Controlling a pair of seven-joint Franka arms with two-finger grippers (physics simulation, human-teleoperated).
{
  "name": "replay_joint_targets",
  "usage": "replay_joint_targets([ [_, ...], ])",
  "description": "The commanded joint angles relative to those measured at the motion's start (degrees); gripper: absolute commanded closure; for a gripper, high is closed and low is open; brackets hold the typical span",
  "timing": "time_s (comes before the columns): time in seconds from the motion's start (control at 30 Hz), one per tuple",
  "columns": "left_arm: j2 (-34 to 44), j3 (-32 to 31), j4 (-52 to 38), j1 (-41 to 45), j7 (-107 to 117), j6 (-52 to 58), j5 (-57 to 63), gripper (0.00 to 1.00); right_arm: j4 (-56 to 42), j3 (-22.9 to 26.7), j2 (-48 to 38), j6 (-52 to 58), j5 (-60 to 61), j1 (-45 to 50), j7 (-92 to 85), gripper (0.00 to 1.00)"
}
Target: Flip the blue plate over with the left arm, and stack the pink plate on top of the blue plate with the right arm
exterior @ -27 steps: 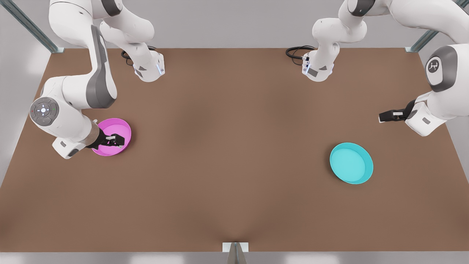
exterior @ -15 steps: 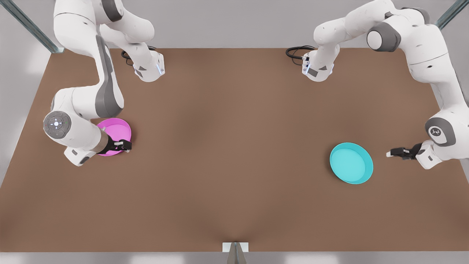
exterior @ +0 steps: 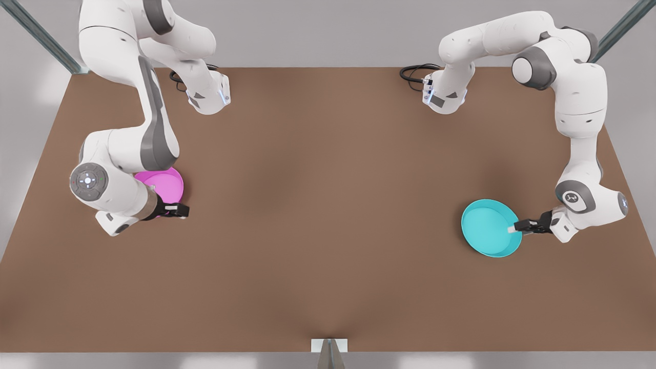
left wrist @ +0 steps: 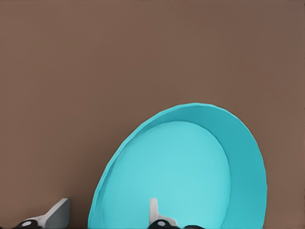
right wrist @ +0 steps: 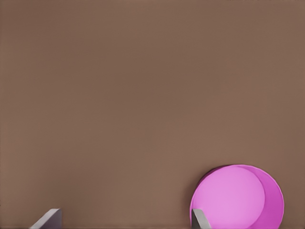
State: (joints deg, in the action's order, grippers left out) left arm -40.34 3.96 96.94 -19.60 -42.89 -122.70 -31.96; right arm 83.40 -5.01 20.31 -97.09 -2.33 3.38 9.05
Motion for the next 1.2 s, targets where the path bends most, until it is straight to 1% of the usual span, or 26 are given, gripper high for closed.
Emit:
replay_joint_targets([
  [0.0, 0.0, 0.0, 0.0, 0.0, 0.0, 0.0, -0.4, 0.50, 0.0, 0.0, 0.0, 0.1, 0.0, 0.0, 0.0, 0.00],
  [0.4, -0.9, 0.0, 0.0, 0.0, -0.1, 0.1, -0.4, 0.50, -0.3, 0.0, 0.0, 0.1, -0.3, 0.0, -0.9, 0.00],
  [0.43, -0.9, 0.0, 0.0, 0.0, -0.1, 0.1, -0.4, 0.51, -0.3, 0.0, 0.0, 0.1, -0.3, 0.0, -0.9, 0.00],
  [0.53, -0.9, 0.0, 0.0, 0.0, -0.2, 0.2, -0.3, 0.59, -0.3, 0.0, 0.0, 0.1, -0.2, -0.1, -0.8, 0.00],
  [0.57, -0.9, 0.0, 0.0, 0.0, -0.2, 0.2, -0.2, 0.64, -0.3, 0.0, 0.0, 0.3, -0.2, 0.0, -0.5, 0.00],
  [0.6, -0.9, 0.0, 0.0, 0.0, -0.2, 0.2, 0.0, 0.66, -0.3, 0.0, 0.0, 0.4, -0.2, 0.0, -0.4, 0.00],
  [0.93, -1.5, 0.0, 0.0, 0.0, 0.2, 0.2, 0.1, 0.66, 0.0, 0.0, 0.0, 2.3, 0.2, 0.3, 0.4, 0.00],
  [0.97, -1.5, 0.1, 0.0, 0.0, 0.2, 0.2, 0.1, 0.67, 0.0, 0.0, 0.0, 2.5, 0.0, 0.5, 0.5, 0.00],
  [1.07, -1.5, 0.1, 0.0, 0.0, -0.1, 0.2, 0.1, 0.75, 0.0, 0.0, 0.0, 2.7, 0.0, 0.2, 0.7, 0.00],
  [1.17, -1.5, 0.1, 0.0, 0.0, -0.2, 0.2, 0.1, 0.78, 0.5, 0.0, 0.0, 3.9, 0.0, -0.6, 1.3, 0.00],
])
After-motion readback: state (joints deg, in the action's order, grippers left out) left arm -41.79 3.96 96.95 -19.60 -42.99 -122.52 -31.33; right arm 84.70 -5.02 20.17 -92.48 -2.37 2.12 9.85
